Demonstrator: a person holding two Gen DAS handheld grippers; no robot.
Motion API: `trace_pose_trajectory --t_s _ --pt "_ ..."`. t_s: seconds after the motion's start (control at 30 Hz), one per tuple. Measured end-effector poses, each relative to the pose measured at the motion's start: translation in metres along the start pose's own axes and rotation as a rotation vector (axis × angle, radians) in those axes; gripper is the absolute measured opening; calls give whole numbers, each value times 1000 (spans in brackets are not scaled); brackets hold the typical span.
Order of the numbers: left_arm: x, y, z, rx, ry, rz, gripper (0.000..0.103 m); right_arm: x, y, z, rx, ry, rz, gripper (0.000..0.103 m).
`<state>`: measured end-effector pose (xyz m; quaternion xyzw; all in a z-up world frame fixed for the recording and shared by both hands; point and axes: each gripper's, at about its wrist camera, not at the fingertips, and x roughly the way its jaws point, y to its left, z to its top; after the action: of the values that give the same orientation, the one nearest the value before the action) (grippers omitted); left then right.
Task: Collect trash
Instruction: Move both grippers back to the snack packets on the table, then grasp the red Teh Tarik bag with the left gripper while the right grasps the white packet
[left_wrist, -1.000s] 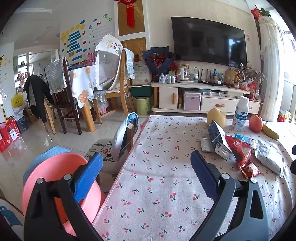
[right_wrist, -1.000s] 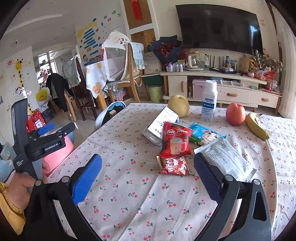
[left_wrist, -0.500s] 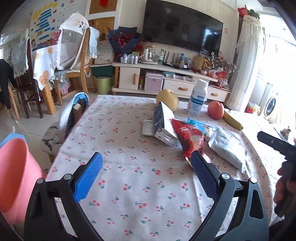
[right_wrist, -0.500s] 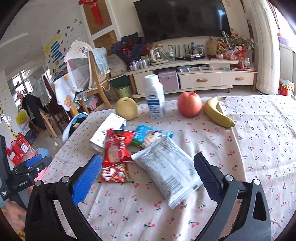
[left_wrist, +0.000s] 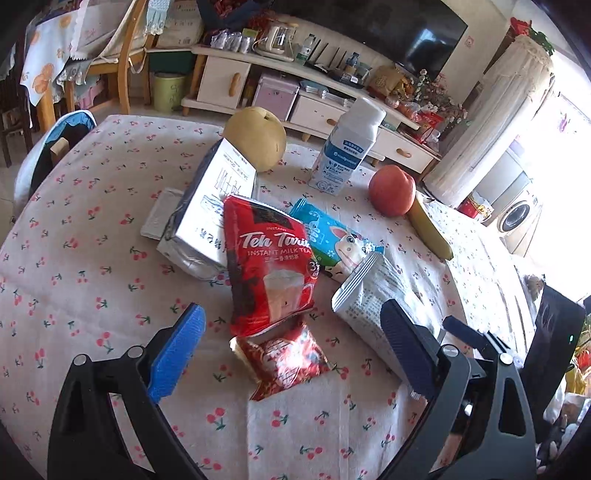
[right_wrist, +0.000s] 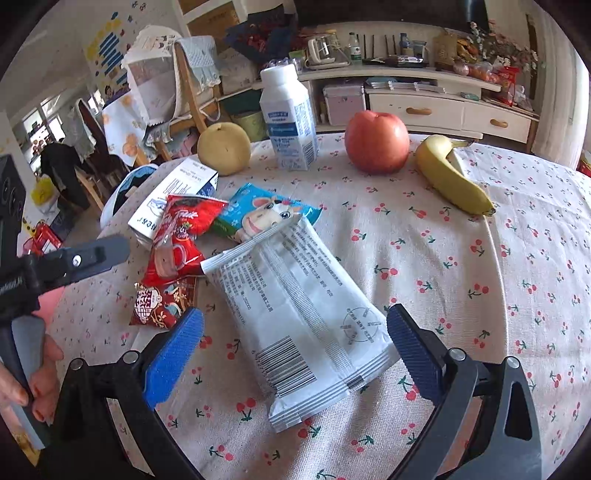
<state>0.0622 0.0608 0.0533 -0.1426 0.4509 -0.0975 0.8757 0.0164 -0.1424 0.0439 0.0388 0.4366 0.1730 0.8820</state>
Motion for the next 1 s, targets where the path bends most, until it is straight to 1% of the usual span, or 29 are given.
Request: trace_pose_trajectory --t_s 0.13,0.33,0.37,0.4,0.43,0.47,0.53,0.7,0.87,0.93,1.0 --pt "20 -4 13 -33 23 17 96 8 5 0 -49 12 -26 98" --pt "46 -12 19 -22 51 102 94 14 1 5 -42 8 -29 98" --pt "47 -10 20 -21 52 113 91 14 1 5 -43 10 -28 98" --pt "50 -9 20 -22 52 121 83 15 1 7 -46 10 -30 98" --pt "52 -8 21 -24 55 129 79 16 0 7 -48 11 -28 98" --pt "54 -6 21 -26 63 138 68 17 0 7 -52 16 -33 98" --pt "57 -4 21 -37 72 121 67 21 0 7 -64 36 -44 98" --pt "56 -6 19 -10 57 125 64 30 -1 6 -62 79 -30 99" --pt "53 -7 18 0 51 123 60 36 7 3 -103 94 -82 99" --pt "52 -6 16 3 51 119 60 35 5 3 -86 89 -82 98" --pt "49 -5 15 -2 51 111 60 33 2 4 -70 78 -77 91"
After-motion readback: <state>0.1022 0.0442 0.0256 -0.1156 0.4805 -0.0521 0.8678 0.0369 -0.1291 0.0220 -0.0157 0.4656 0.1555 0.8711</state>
